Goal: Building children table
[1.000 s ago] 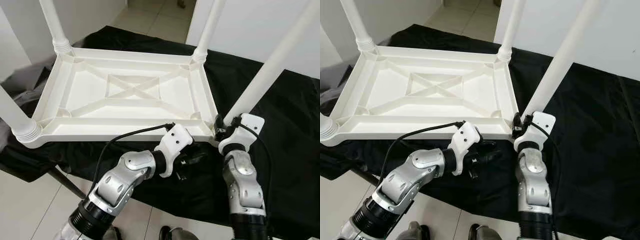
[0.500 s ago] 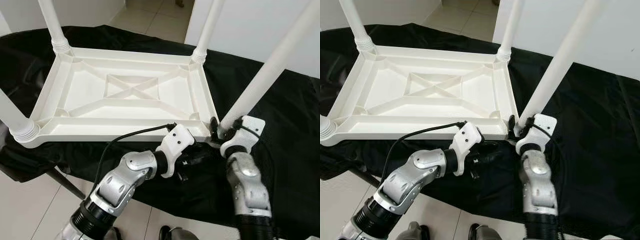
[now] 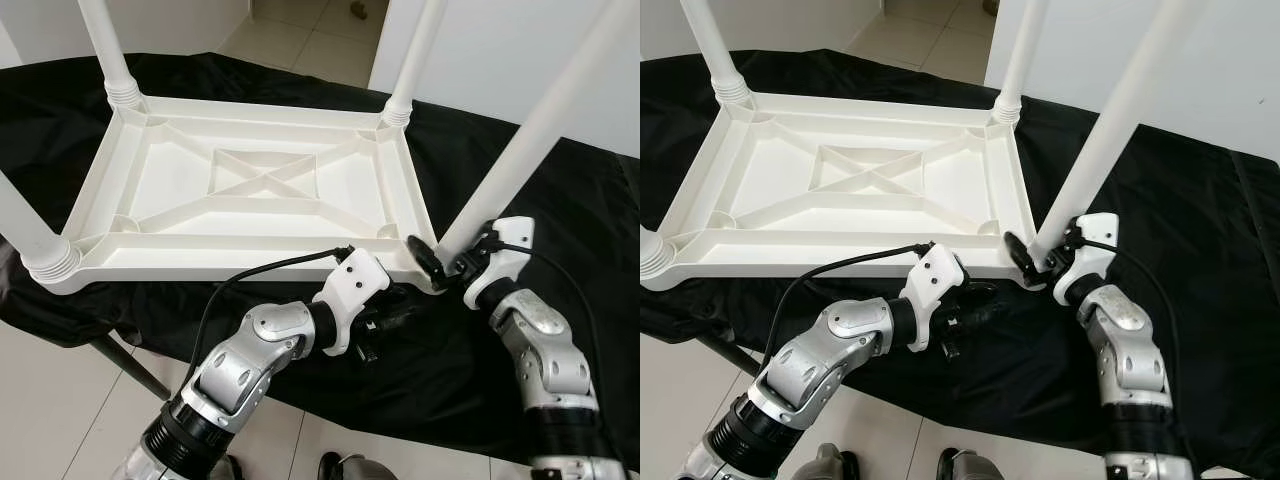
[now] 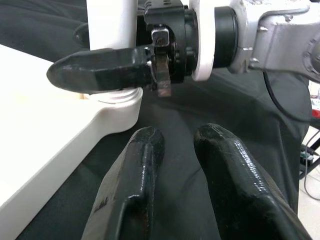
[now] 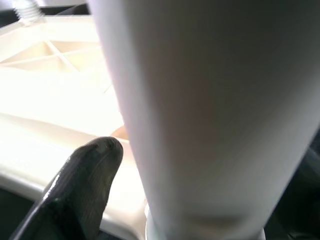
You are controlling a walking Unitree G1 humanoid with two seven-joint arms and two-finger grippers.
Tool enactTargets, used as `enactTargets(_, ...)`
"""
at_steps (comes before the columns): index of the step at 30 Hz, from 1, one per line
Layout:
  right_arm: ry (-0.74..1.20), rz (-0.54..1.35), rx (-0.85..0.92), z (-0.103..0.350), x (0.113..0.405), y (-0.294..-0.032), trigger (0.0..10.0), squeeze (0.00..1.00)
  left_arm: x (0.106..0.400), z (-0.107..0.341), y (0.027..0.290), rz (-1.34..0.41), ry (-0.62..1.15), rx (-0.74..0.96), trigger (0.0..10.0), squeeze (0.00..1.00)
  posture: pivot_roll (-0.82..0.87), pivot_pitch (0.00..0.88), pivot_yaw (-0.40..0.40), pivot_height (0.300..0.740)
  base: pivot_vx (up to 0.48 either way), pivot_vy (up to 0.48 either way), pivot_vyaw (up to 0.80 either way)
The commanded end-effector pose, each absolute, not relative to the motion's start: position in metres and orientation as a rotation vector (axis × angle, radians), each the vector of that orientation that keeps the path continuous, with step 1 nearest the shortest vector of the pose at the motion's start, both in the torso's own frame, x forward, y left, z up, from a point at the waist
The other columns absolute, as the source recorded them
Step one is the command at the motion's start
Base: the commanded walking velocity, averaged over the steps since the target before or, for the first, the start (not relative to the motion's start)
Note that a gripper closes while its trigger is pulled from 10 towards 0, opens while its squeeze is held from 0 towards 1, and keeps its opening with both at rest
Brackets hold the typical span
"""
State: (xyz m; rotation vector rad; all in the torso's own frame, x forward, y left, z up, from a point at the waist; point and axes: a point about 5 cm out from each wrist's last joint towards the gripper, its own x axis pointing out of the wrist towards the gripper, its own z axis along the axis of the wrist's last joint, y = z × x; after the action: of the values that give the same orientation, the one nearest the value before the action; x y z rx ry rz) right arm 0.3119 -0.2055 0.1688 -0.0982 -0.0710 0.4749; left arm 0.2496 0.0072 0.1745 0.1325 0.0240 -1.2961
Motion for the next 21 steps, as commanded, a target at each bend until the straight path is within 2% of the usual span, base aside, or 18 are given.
enactTargets(1, -0.067, 0.540, -0.110, 0.167, 0.313, -0.203, 10.0, 0.00, 0.246, 0.175, 0.006, -1.313, 0.017, 0.132, 10.0, 0.00, 0.06, 0.126, -0.091, 0.740, 0.000, 0.000, 0.00)
enactTargets(7, -0.042, 0.616, -0.121, 0.164, 0.322, -0.202, 10.0, 0.00, 0.247, 0.177, 0.007, -1.311, 0.014, 0.137, 10.0, 0.00, 0.07, 0.127, -0.084, 0.740, 0.000, 0.000, 0.00)
enactTargets(8, -0.040, 0.631, -0.124, 0.164, 0.324, -0.202, 7.6, 0.00, 0.248, 0.177, 0.008, -1.310, 0.014, 0.138, 10.0, 0.00, 0.08, 0.132, -0.081, 0.740, 0.000, 0.000, 0.00)
enactTargets(9, -0.040, 0.631, -0.124, 0.164, 0.324, -0.202, 7.6, 0.00, 0.248, 0.177, 0.008, -1.310, 0.014, 0.138, 10.0, 0.00, 0.08, 0.132, -0.081, 0.740, 0.000, 0.000, 0.00)
enactTargets(10, -0.036, 0.642, -0.134, 0.162, 0.327, -0.202, 3.5, 0.00, 0.248, 0.178, 0.008, -1.308, 0.015, 0.139, 10.0, 0.00, 0.08, 0.134, -0.080, 0.740, 0.000, 0.000, 0.00)
enactTargets(11, -0.033, 0.651, -0.140, 0.161, 0.329, -0.203, 0.0, 0.00, 0.248, 0.178, 0.009, -1.306, 0.016, 0.140, 10.0, 0.00, 0.08, 0.134, -0.080, 0.740, 0.000, 0.000, 0.00)
enactTargets(21, -0.017, 0.643, -0.130, 0.153, 0.332, -0.216, 0.0, 0.00, 0.248, 0.177, 0.011, -1.299, 0.024, 0.139, 10.0, 0.00, 0.08, 0.143, -0.078, 0.740, 0.000, 0.000, 0.00)
